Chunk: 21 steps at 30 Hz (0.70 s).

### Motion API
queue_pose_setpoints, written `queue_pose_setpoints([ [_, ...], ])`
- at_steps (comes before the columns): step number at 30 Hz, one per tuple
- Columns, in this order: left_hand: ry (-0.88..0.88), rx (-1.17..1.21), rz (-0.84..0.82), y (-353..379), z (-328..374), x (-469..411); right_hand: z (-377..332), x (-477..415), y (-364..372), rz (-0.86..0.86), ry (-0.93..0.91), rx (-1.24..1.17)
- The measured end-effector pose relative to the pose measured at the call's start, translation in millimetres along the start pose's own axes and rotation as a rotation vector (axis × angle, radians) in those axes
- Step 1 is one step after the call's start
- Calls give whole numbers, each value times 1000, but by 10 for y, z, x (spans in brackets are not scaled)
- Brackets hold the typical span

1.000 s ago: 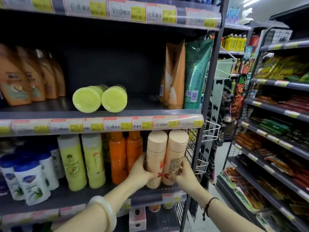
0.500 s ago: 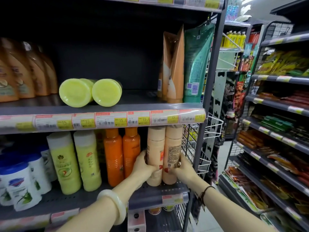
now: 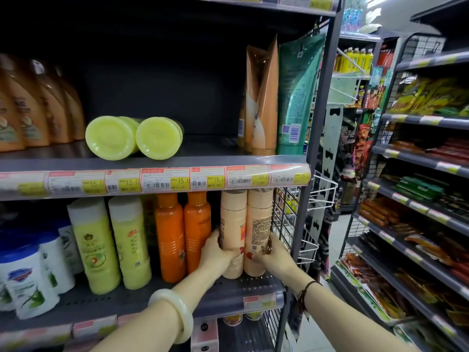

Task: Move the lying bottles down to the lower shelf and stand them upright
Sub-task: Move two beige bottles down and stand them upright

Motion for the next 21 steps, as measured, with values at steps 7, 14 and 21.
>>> queue_pose_setpoints([
  [7,0,-131,23,-93,95,85,-112,79,-37,43,7,209],
  [14,-52,-482,-224,-192,179,315,-257,354,-2,-83,126,435],
  [21,-73,-802,-542,-527,295,560,-761,711,429,-415,149,700],
])
Point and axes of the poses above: each hand's wrist, its own x-axis away from the middle knuckle, its own y-axis out of the palm, z = x × y, the point moved 9 cm from there along -x, towards the middle knuckle, and after that the axes turned 3 degrees about -z, right-handed, at the moved point
